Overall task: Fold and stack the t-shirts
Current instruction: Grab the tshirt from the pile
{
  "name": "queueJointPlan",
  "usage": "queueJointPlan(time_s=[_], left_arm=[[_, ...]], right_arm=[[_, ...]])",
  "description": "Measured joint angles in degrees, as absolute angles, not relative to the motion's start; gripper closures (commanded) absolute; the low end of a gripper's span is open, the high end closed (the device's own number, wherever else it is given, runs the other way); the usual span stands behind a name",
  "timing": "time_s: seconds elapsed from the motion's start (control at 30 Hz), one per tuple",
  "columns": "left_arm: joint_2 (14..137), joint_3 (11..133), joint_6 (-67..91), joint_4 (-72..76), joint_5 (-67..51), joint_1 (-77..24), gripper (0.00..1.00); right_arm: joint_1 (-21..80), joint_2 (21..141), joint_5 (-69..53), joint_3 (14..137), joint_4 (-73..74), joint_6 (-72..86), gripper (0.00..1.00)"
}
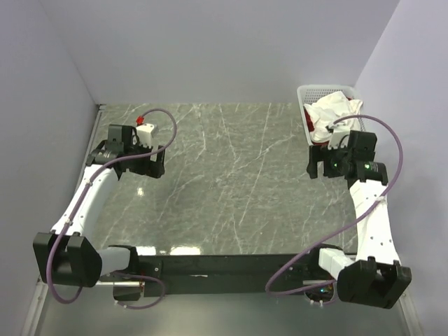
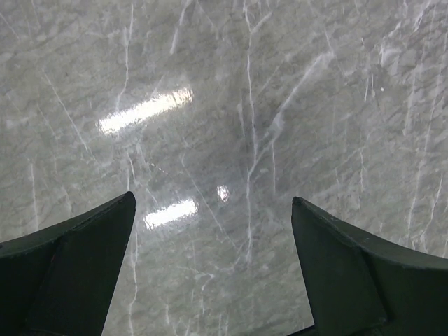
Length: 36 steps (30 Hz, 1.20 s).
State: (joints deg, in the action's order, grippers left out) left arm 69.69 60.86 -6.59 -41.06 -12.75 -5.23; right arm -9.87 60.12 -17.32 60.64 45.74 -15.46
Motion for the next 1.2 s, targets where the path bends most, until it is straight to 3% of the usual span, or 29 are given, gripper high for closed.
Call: queueJointPlan(time_s=[0.53,1.2], left_arm=[[79.0,72.6,-6.2,-41.2,-14.1,-5.2,0.01],[83.0,74.7,-6.5,-44.7,-12.9,-5.2,0.01]], right_arm=[[-23.4,94.1,-6.3,99.8,38.2,-4.6,0.00],[-24.1,122.7,-8.4,116.6,35.2,3.0,0.00]])
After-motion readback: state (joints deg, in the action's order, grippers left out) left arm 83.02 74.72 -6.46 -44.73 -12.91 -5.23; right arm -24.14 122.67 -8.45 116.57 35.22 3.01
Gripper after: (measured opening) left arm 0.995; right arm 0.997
